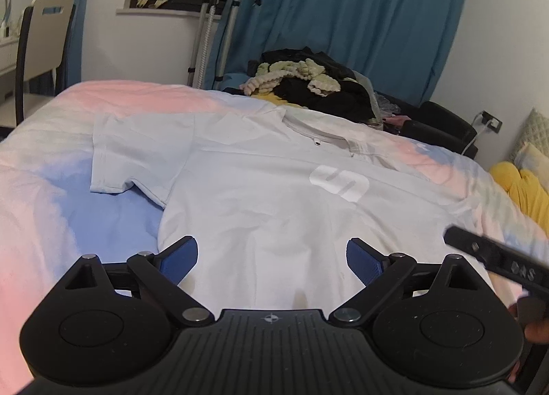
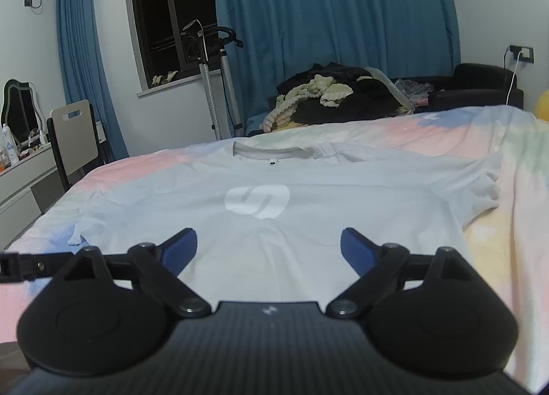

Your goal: Fold clothes

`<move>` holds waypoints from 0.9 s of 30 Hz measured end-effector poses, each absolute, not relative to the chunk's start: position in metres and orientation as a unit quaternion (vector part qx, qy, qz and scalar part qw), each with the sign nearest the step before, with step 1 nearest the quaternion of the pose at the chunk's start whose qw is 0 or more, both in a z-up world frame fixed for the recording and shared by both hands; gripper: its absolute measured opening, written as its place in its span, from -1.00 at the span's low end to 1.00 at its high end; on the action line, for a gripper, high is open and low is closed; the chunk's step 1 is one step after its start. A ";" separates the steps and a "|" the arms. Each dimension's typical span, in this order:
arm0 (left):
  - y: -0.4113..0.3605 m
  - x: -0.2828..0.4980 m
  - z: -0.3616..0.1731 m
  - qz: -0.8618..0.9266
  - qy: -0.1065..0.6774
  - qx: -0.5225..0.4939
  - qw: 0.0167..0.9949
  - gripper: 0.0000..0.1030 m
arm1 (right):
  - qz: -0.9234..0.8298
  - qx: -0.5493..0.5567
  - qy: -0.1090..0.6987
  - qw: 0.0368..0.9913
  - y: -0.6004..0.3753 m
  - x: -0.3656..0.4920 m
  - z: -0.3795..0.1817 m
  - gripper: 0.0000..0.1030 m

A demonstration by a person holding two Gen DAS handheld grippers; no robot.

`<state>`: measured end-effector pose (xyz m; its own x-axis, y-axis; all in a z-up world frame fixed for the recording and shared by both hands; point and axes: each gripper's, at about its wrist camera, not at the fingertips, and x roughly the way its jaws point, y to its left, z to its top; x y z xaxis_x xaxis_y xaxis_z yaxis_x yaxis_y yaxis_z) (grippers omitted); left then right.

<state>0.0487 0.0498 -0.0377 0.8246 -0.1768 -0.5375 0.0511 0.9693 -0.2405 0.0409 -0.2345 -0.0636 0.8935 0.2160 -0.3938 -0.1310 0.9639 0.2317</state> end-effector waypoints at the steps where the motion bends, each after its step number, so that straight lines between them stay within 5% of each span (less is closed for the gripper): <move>1: 0.055 0.055 -0.037 -0.056 0.295 -0.117 0.947 0.86 | 0.094 0.105 0.216 0.966 -0.235 0.041 -0.064 0.96; 12: 0.115 0.138 -0.045 0.017 0.300 -0.170 0.938 0.86 | 0.102 0.127 0.236 0.958 -0.238 0.044 -0.072 1.00; 21: 0.212 0.172 -0.099 0.040 0.288 -0.422 0.859 0.84 | 0.096 0.176 0.269 0.942 -0.243 0.054 -0.085 1.00; 27: 0.213 0.180 -0.103 0.032 0.286 -0.431 0.855 0.81 | 0.089 0.185 0.285 0.936 -0.242 0.059 -0.091 1.00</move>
<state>0.1797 0.2132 -0.1031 0.8345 -0.1921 -0.5165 -0.3004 0.6271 -0.7186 0.0588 -0.2425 -0.0914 0.8213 0.2723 -0.5013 -0.0612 0.9157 0.3972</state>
